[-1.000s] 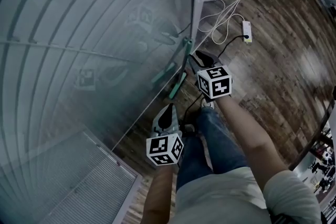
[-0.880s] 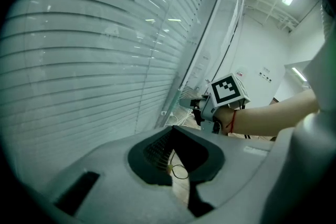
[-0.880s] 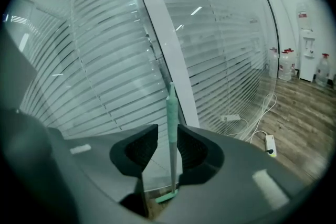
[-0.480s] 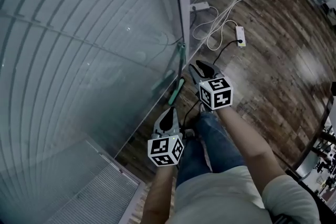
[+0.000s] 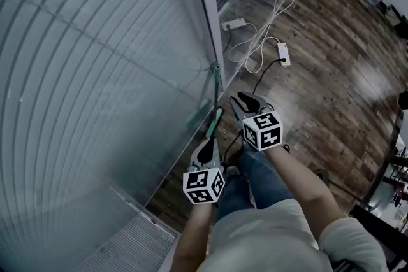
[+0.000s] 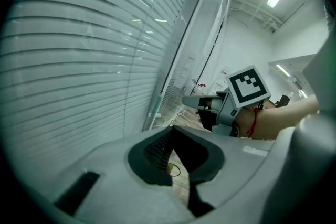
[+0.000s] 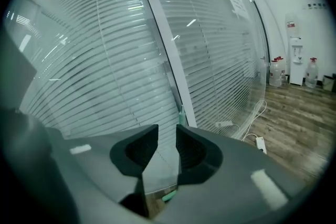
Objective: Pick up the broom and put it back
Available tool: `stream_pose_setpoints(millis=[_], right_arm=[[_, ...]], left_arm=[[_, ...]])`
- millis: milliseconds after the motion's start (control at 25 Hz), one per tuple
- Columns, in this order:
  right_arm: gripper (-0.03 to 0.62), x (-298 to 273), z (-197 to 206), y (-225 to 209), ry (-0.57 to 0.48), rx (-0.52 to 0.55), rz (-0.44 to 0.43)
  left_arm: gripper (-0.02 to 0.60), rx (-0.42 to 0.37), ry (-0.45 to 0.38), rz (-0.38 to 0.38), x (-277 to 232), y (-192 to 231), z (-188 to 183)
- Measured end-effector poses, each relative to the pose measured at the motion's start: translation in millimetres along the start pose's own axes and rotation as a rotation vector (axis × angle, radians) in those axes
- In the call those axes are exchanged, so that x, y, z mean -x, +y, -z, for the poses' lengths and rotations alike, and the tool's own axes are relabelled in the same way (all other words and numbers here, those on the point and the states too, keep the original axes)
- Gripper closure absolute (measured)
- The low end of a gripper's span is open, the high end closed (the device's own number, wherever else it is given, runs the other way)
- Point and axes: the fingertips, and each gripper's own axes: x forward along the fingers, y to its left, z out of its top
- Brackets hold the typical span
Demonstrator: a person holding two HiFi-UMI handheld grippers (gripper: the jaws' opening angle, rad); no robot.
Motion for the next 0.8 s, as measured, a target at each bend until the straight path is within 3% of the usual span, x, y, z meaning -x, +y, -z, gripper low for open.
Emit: stream_pose_setpoints(millis=[600, 800], right_arm=[[0.493, 96, -3, 39, -0.077, -0.056, 0.025], [0.496, 122, -1, 54, -0.086, -0.020, 0.014]], left_arm=[[0.574, -0.056, 0.024, 0.090, 41, -35, 4], [0.574, -0.068, 0.024, 0.117, 52, -45, 2]])
